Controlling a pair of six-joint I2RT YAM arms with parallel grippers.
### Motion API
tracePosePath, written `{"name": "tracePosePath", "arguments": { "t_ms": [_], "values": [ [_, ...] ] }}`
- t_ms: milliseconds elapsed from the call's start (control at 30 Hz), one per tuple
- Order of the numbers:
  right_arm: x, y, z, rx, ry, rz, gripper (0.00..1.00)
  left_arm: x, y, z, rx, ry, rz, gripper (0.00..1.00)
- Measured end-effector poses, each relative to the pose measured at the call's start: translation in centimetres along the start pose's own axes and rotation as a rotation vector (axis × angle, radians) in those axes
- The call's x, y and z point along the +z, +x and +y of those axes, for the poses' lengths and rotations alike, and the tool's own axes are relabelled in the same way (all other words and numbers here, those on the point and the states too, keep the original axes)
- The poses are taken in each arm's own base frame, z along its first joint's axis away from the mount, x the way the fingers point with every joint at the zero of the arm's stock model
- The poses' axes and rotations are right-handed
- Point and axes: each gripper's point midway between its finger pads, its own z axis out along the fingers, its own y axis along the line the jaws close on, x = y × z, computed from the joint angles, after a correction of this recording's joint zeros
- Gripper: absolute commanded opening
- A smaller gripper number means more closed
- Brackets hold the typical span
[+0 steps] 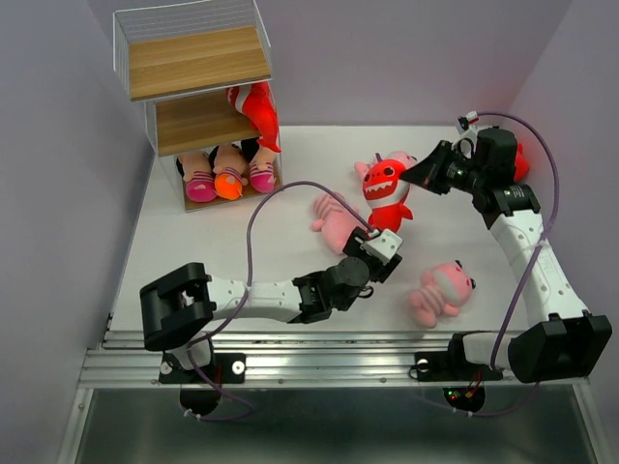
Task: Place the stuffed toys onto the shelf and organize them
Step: Pass the stuffed toy from the right arm to the left
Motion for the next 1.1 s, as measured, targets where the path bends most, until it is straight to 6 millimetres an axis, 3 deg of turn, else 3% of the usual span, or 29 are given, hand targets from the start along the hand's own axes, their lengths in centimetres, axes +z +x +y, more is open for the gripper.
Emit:
{"name": "tracePosePath", "arguments": {
  "t_ms": [67,233,267,367,600,767,900,933,967,1067,1100],
  "values": [
    [-0.1,0.3,0.0,0.007,-0.001,0.005,0.01,0.6,0.0,-0.1,0.014,-0.016,-0.006,0.48],
    [-0.5,0.3,0.4,0.009,-0.012,0.004,0.01,1.6,-0.3,-0.1,0.029,-0.056,-0.016,0.27],
    [-0.6,0.4,0.5,0.009,-0.015,0.002,0.01,1.6,-0.3,0.0,0.033,-0.059,-0.015,0.18],
    [-0.7,0.6,0.5,0.011,-0.017,0.004,0.01,1.8,-0.3,0.3,0.037,-0.072,-0.013,0.09],
    [-0.6,0.7,0.2,0.011,-0.021,0.004,0.02,2.2,-0.1,0.9,0.023,-0.068,-0.01,0.01],
    [-0.6,1.1,0.1,-0.002,-0.036,0.008,0.19,1.8,0.4,2.2,-0.021,-0.04,-0.008,0.0],
    [-0.7,1.4,0.2,-0.028,-0.051,0.011,0.34,0.1,0.2,3.5,-0.072,-0.016,-0.024,0.0],
    [-0.8,1.4,0.4,-0.048,-0.062,0.01,0.44,-0.3,0.0,3.6,-0.086,-0.008,-0.031,0.0],
    [-0.8,1.4,0.4,-0.056,-0.067,0.011,0.44,-0.8,-0.3,3.8,-0.101,0.0,-0.041,0.0],
    [-1.0,1.8,1.0,-0.098,-0.11,0.029,0.68,-2.1,-0.8,4.3,-0.146,0.025,-0.064,0.0],
    [-1.1,2.0,1.3,-0.115,-0.128,0.037,0.83,-2.6,-1.0,4.5,-0.164,0.03,-0.073,0.0]
  ]
}}
